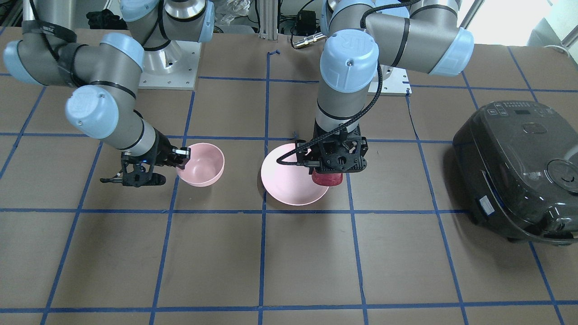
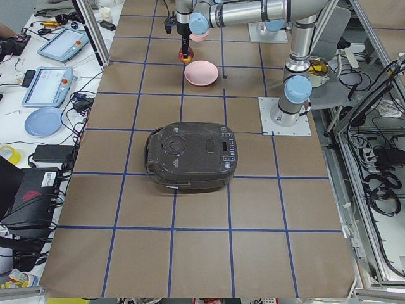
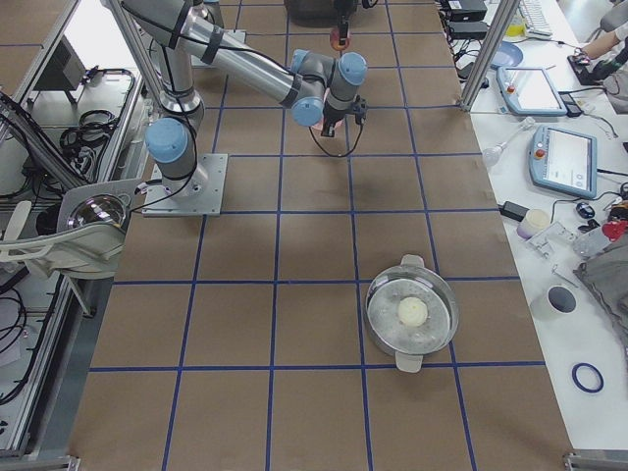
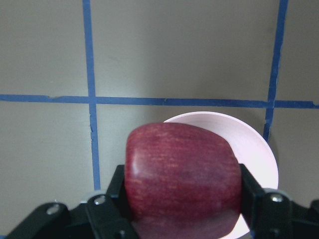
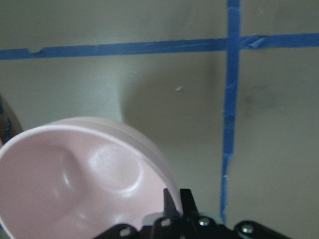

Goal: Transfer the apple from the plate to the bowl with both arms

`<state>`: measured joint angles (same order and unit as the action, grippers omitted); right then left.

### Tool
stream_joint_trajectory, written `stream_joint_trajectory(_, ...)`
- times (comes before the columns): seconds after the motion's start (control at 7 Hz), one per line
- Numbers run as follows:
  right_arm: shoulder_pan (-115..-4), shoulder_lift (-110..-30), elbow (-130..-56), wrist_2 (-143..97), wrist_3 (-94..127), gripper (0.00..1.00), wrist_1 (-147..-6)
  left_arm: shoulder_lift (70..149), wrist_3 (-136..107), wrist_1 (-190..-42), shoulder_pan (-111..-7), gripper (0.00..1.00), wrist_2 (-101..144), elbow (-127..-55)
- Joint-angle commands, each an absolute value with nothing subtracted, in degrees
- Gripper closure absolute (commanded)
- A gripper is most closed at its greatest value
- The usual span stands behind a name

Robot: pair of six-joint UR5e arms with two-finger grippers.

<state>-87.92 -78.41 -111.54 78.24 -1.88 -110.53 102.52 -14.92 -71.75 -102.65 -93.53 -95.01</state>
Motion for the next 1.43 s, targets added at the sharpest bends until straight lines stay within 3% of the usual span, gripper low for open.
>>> stream_joint_trajectory(0.0,-90.7,-77.4,-113.9,76.1,1.3,1.00,-113.3,102.5,-15.6,-71.8,-102.9,1.00,-93.4,-95.3)
stream_joint_trajectory(0.43,-90.7,-76.2,-116.5,76.5,1.4,1.00,-115.7,103.1,-16.3,-71.8,-103.2,1.00,-93.1,-95.5)
stream_joint_trajectory(0.57,-90.7,-76.1,-116.3,76.8,1.4,0.88,-115.8,103.8,-21.5,-71.5,-103.8,1.00,-92.5,-95.4)
stream_joint_trajectory(0.71,-90.6,-76.2,-115.8,76.9,1.4,0.36,-116.1,104.6,-25.1,-70.8,-106.1,1.00,-90.6,-95.0)
stream_joint_trajectory(0.86,-90.4,-76.7,-115.1,77.3,1.7,0.00,-118.3,104.9,-30.1,-69.1,-108.6,1.00,-90.4,-95.0)
stream_joint_trajectory(1.29,-88.3,-78.0,-106.6,82.3,1.9,0.00,-109.7,108.3,-44.8,-62.0,-115.0,1.00,-86.5,-95.1)
